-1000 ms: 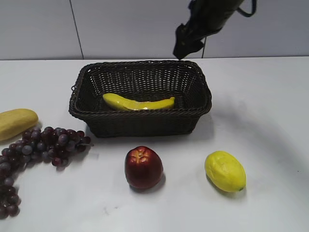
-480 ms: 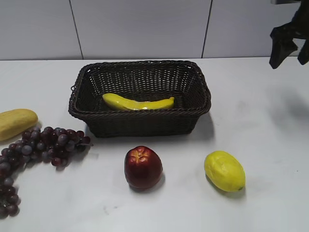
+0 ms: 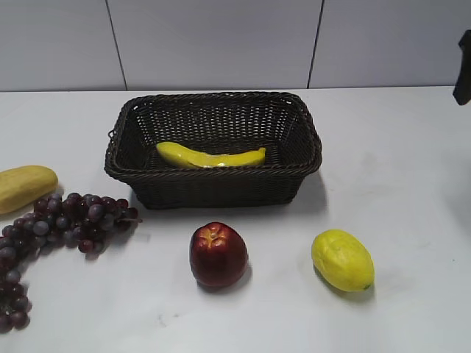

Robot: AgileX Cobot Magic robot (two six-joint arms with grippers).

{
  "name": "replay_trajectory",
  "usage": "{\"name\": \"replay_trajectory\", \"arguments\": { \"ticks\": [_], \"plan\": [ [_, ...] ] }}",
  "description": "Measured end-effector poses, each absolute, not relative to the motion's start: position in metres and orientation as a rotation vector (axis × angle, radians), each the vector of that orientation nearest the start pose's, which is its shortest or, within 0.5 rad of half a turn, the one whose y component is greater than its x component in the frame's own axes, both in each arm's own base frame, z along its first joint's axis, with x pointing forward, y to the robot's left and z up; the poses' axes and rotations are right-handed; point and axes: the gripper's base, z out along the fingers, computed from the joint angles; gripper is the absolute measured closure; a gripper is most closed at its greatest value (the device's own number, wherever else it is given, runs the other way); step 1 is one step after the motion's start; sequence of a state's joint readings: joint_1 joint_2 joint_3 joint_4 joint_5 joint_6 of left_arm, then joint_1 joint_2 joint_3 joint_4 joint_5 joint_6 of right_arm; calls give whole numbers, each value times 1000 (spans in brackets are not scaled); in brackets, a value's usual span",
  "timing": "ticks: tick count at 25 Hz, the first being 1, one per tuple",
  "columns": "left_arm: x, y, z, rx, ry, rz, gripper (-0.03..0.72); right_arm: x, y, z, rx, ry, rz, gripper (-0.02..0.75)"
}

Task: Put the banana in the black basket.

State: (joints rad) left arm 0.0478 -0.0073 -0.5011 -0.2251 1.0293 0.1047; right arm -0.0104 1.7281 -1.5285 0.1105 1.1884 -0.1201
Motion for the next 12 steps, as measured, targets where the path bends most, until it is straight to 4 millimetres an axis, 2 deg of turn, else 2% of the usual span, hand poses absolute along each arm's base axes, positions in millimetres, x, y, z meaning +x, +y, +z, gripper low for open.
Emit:
{"name": "replay_trajectory", "arguments": {
  "ticks": [4, 12],
  "plan": [
    [-5, -18, 282, 64, 1988, -169, 451, 314, 6, 305, -104, 2802, 119, 146],
    [-5, -18, 282, 64, 1988, -169, 451, 231, 6, 275, -90, 2820, 111, 146]
  ]
}}
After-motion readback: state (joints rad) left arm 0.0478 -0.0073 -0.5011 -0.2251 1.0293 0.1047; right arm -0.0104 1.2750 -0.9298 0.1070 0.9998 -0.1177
